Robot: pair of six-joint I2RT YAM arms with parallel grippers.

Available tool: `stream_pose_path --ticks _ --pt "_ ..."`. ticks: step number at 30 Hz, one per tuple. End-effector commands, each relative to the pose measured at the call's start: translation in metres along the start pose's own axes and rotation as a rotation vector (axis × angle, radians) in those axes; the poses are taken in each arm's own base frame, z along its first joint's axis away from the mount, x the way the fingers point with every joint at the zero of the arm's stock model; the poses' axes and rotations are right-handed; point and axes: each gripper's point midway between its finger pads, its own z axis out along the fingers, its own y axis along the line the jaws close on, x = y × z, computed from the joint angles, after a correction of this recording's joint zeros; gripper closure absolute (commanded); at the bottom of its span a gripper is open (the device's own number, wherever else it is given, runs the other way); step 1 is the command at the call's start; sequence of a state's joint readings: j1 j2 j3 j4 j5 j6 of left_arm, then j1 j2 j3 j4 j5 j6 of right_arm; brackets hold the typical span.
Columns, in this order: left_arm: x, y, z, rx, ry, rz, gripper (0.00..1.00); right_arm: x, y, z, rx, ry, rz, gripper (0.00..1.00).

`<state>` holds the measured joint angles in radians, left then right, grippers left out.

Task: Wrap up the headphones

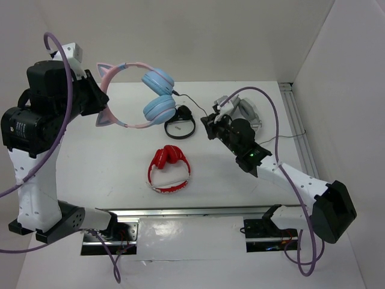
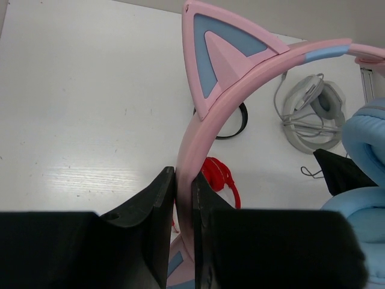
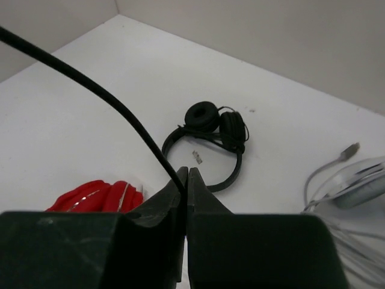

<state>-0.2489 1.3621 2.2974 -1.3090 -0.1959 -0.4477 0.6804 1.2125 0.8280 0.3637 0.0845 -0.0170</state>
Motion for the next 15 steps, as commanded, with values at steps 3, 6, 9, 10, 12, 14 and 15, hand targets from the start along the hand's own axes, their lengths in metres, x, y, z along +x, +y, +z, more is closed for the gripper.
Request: stream_pose_path --ticks 3,6,9,10,12,14,15 --pt "-0.034 -0.011 -0.023 0.065 -0.157 -0.092 1.0 -0.009 -0.011 0.0 -0.02 -0.077 0.059 1.0" --pt "-0.037 0.001 -0.022 0.008 -0.18 -0.109 1.0 -0.015 -0.009 -0.009 -0.031 -0.088 0.059 1.0" --pt "-0.034 0.006 -0.013 -0.025 -0.181 -0.109 1.0 -0.02 -0.011 -0.021 -0.022 -0.095 0.059 0.9" --pt "-0.033 0.008 -0.008 -0.036 -0.177 -0.111 1.0 -0.011 -0.011 -0.026 -0.022 -0.083 0.059 0.9" --pt "-0.025 0.01 0.002 -0.048 -0.152 -0.095 1.0 -0.016 -0.016 -0.035 0.002 -0.101 0.051 0.89" --pt "-0.024 0.012 0.009 -0.059 -0.156 -0.095 1.0 -0.021 -0.019 -0.043 0.024 -0.102 0.052 1.0" --pt "-0.016 0.021 0.018 -0.106 -0.144 -0.082 1.0 -0.019 -0.021 -0.046 0.035 -0.091 0.053 1.0"
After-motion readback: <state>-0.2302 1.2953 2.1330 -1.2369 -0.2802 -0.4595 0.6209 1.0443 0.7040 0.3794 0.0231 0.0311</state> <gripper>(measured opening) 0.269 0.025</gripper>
